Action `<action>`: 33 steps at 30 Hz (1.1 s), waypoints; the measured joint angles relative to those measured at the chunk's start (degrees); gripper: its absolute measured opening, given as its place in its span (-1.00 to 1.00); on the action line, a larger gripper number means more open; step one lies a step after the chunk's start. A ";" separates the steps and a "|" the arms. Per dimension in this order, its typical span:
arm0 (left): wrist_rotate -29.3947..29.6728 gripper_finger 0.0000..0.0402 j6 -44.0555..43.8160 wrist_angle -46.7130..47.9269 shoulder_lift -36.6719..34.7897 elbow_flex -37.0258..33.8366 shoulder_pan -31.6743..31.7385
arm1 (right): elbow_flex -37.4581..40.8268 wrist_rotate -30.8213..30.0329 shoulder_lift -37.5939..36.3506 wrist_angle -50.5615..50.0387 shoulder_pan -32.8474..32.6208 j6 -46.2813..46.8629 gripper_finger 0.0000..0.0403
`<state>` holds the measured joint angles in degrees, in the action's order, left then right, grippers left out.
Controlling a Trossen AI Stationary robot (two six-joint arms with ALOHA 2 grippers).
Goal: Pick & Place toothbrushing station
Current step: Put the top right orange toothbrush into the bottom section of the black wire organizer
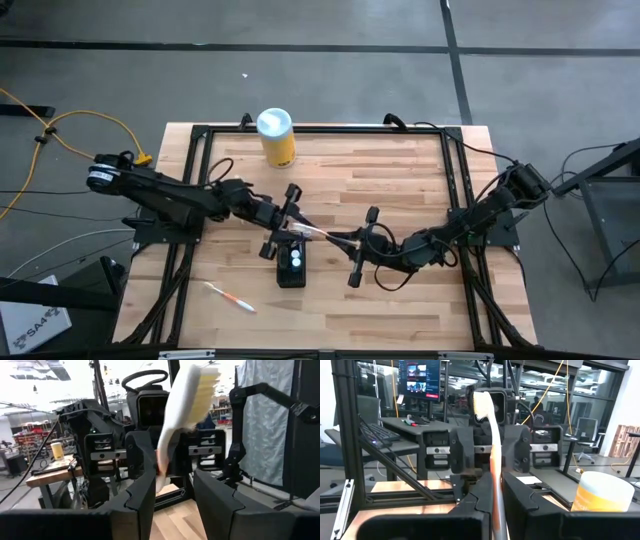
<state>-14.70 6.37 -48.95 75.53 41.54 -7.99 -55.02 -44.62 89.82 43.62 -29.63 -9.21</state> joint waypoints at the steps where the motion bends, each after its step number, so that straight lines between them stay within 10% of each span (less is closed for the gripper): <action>1: 0.24 -0.36 0.39 -0.17 0.24 0.13 0.00 | 0.00 0.02 0.00 -0.03 0.00 0.03 -0.93; 33: 4.50 -0.36 7.15 -6.08 0.57 0.46 -2.08 | -0.02 -0.20 0.50 -0.11 -0.76 0.59 -0.93</action>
<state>-10.20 13.52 -55.02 76.09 42.00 -10.07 -55.05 -44.82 90.32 43.51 -30.39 -8.62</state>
